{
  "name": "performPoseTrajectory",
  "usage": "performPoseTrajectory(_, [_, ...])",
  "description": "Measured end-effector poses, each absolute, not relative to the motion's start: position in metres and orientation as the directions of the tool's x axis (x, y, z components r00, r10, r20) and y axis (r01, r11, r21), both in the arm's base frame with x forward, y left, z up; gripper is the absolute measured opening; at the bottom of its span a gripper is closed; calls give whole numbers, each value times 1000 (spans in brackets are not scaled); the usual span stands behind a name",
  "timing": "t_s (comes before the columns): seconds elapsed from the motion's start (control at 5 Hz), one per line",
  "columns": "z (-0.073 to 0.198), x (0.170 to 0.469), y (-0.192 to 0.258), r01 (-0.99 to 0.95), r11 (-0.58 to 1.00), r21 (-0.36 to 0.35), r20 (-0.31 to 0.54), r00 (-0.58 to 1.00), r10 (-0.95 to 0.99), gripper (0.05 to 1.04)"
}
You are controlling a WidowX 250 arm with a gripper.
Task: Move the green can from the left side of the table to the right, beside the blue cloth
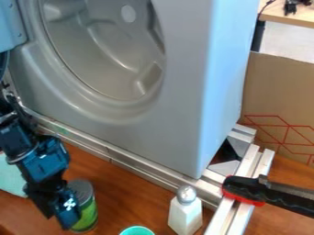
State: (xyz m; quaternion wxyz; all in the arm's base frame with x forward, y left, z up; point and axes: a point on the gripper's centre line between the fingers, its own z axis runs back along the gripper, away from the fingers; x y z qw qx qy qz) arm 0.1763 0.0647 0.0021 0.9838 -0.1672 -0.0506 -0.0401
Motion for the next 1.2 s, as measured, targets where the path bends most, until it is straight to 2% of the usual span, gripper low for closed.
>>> performPoseTrajectory(0.2, [-7,190,70,95,952,-292,189,981,-40,1001])
performPoseTrajectory(0.6, [6,224,84,88,963,-254,319,948,-2,1000])
performPoseTrajectory(0.8, [16,233,85,115,954,-277,338,941,-15,1000])
performPoseTrajectory(1.0, [29,230,89,127,957,-263,355,934,-27,1000])
performPoseTrajectory(1.2, [32,208,101,99,978,-184,184,981,-65,1000])
